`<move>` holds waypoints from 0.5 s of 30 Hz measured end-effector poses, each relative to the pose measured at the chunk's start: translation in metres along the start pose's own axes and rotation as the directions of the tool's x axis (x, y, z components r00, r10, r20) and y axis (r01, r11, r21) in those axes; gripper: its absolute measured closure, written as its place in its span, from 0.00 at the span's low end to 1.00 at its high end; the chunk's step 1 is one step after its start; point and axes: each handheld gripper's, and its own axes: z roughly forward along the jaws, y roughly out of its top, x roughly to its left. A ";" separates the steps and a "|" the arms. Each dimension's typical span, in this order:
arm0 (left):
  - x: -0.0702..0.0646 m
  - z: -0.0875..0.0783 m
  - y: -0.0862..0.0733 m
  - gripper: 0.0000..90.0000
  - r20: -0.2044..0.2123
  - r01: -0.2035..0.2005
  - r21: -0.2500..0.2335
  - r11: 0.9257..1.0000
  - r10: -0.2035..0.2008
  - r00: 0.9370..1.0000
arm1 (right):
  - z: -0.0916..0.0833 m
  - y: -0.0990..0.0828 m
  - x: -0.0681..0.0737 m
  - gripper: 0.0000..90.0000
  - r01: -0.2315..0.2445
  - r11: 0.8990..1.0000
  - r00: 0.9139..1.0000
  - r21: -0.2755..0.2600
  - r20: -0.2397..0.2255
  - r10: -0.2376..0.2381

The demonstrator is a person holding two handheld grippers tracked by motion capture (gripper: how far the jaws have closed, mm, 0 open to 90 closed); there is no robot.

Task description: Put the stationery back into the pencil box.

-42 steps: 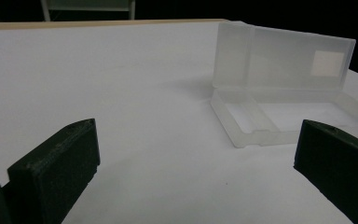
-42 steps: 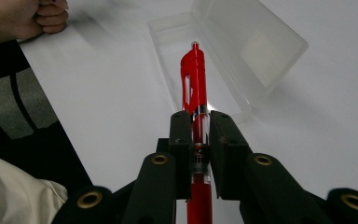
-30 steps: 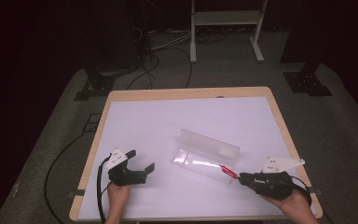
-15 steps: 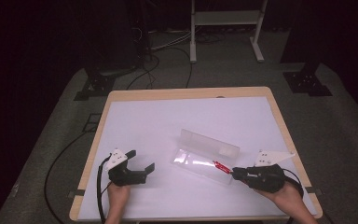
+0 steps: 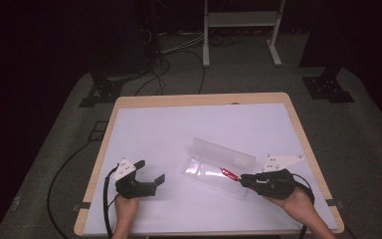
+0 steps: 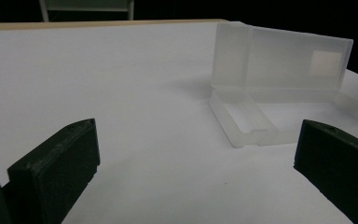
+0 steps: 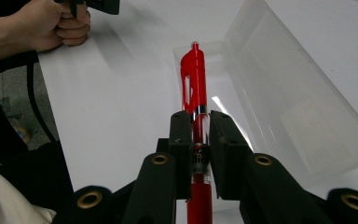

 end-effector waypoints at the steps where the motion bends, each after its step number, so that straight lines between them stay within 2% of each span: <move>1: 0.000 0.000 0.000 0.00 0.000 0.000 0.000 1.000 0.000 1.000 | 0.001 0.001 0.000 0.88 0.000 1.000 1.000 0.000 -0.002 0.000; 15: 0.000 0.000 0.000 0.00 0.002 0.000 0.000 1.000 0.000 1.000 | 0.016 0.012 -0.006 0.88 0.024 1.000 1.000 0.007 -0.007 -0.024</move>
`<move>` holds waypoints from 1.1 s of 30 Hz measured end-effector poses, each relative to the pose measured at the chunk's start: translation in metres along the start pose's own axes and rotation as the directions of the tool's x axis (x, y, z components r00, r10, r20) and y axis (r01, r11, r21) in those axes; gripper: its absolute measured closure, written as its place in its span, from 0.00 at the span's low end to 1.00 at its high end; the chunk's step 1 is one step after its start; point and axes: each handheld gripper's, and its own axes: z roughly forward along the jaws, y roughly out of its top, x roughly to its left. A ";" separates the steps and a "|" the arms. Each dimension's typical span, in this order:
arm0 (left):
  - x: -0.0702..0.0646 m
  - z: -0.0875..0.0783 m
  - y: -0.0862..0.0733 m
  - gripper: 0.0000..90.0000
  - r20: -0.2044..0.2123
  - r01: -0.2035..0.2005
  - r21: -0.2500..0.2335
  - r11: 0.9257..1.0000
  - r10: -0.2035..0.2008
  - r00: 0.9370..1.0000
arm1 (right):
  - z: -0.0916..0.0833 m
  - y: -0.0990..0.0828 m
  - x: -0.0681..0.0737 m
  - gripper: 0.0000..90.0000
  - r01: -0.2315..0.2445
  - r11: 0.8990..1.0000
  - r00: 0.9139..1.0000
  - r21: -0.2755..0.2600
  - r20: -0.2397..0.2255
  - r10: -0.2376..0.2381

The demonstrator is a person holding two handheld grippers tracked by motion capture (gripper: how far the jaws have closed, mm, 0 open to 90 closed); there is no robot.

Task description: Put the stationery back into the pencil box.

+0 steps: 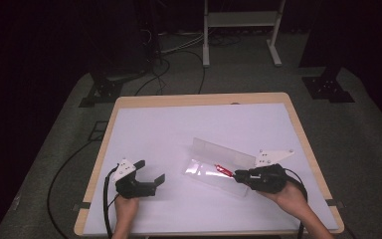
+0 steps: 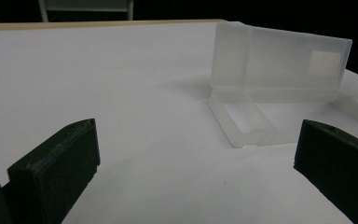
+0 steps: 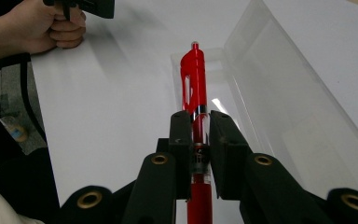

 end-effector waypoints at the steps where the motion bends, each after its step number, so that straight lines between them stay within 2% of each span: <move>1: 0.000 0.000 0.000 0.00 0.000 -0.001 0.000 1.000 0.001 1.000 | 0.001 0.001 0.000 0.88 -0.005 1.000 1.000 0.000 -0.001 0.005; 15: 0.000 0.000 0.000 0.00 -0.001 0.000 -0.001 1.000 0.000 1.000 | 0.015 0.008 -0.004 0.88 0.004 1.000 1.000 -0.001 -0.015 -0.004; 33: 0.000 0.000 0.000 0.00 0.001 -0.001 -0.002 1.000 0.001 1.000 | 0.039 0.010 -0.016 0.88 0.007 0.999 1.000 0.042 -0.022 -0.006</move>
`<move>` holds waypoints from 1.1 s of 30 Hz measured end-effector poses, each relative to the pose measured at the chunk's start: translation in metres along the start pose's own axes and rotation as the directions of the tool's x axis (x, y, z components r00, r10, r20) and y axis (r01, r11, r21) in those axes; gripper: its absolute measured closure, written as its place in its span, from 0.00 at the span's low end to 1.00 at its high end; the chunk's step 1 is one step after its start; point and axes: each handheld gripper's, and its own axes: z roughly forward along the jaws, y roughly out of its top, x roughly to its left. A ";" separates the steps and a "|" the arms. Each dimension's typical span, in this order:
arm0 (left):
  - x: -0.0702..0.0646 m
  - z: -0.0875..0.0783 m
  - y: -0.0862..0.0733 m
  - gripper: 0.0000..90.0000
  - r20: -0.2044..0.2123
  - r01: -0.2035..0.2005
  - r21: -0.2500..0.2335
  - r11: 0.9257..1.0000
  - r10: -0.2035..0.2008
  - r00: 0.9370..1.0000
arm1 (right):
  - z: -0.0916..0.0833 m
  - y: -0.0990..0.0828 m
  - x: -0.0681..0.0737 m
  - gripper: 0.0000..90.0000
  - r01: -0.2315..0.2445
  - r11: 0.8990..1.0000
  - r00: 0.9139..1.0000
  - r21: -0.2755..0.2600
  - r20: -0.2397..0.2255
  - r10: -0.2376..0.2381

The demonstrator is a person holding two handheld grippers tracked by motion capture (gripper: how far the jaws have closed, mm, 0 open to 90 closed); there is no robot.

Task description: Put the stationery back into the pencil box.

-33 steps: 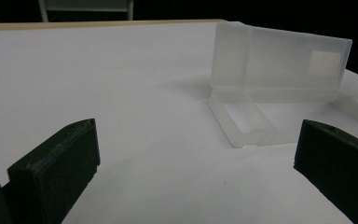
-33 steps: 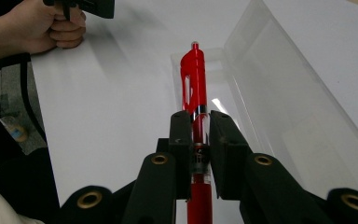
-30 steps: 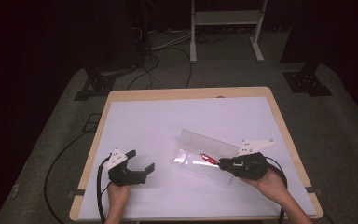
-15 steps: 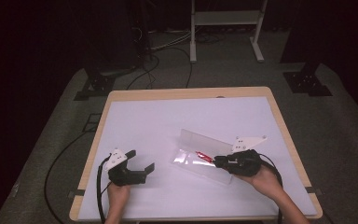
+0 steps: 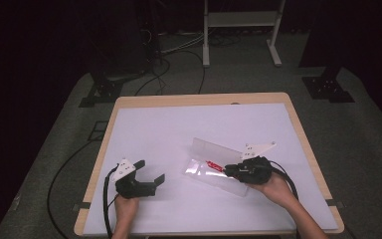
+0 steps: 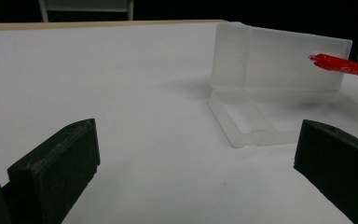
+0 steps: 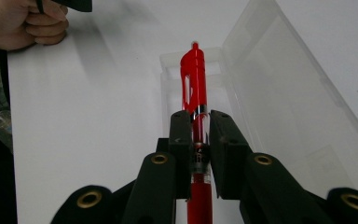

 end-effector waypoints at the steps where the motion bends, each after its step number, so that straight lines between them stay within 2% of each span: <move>1: 0.000 0.000 0.000 0.00 0.000 0.000 0.000 1.000 0.000 1.000 | 0.002 0.000 -0.001 0.88 0.004 1.000 1.000 0.003 -0.002 -0.004; 18: 0.000 0.000 0.000 0.00 0.001 0.001 0.001 1.000 -0.001 1.000 | 0.021 -0.002 -0.011 0.88 -0.004 0.999 1.000 0.033 -0.021 0.005; 33: 0.000 0.000 0.000 0.00 0.001 0.001 0.000 1.000 -0.001 1.000 | 0.030 -0.004 -0.014 0.88 -0.011 0.999 0.999 0.049 -0.032 0.012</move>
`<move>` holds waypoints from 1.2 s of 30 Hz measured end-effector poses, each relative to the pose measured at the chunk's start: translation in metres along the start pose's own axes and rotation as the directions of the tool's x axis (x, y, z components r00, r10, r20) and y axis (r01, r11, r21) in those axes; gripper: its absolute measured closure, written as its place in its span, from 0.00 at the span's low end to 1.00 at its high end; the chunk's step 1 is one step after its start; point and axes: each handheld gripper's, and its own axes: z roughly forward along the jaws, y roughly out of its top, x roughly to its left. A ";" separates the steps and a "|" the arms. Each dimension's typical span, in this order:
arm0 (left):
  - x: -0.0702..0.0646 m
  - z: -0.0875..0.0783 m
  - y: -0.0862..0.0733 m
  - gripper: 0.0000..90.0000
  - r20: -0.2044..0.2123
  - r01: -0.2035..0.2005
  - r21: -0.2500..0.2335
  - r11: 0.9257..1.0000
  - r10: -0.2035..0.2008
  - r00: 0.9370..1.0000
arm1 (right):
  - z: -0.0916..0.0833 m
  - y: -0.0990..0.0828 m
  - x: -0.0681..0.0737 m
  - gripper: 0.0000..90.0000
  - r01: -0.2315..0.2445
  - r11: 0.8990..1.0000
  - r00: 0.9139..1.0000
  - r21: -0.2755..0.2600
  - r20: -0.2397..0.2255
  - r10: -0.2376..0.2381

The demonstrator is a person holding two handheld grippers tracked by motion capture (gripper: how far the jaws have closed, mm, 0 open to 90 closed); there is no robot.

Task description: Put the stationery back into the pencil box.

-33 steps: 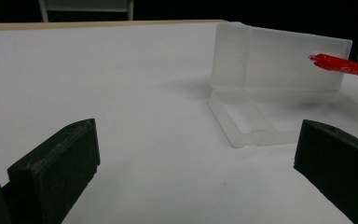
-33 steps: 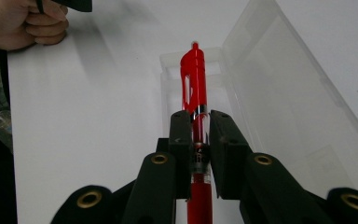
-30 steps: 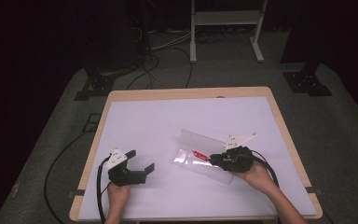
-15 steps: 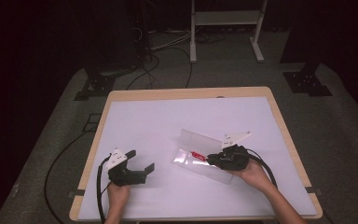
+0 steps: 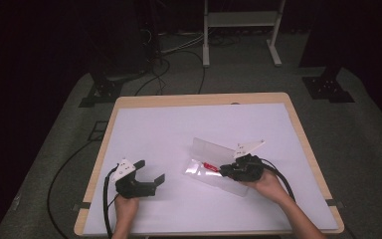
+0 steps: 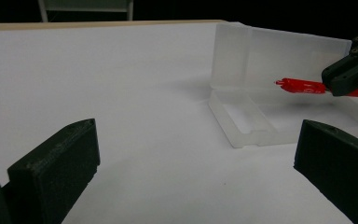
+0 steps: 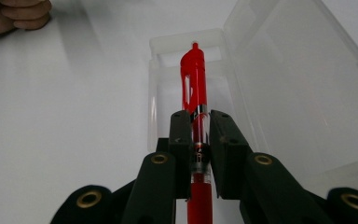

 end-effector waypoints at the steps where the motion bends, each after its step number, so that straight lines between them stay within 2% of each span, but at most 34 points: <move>1: 0.000 0.000 0.000 0.00 0.000 0.000 0.000 1.000 0.000 1.000 | 0.000 0.000 0.000 0.88 -0.001 1.000 1.000 0.002 0.000 0.001; 14: 0.000 0.000 0.000 0.00 0.001 0.001 0.000 1.000 -0.001 1.000 | 0.010 -0.003 -0.004 0.88 -0.004 1.000 1.000 0.023 -0.014 0.004; 36: 0.001 -0.001 0.000 0.00 0.002 0.008 -0.005 1.000 -0.008 1.000 | 0.026 -0.011 -0.005 0.87 -0.016 0.995 1.000 0.100 -0.017 0.018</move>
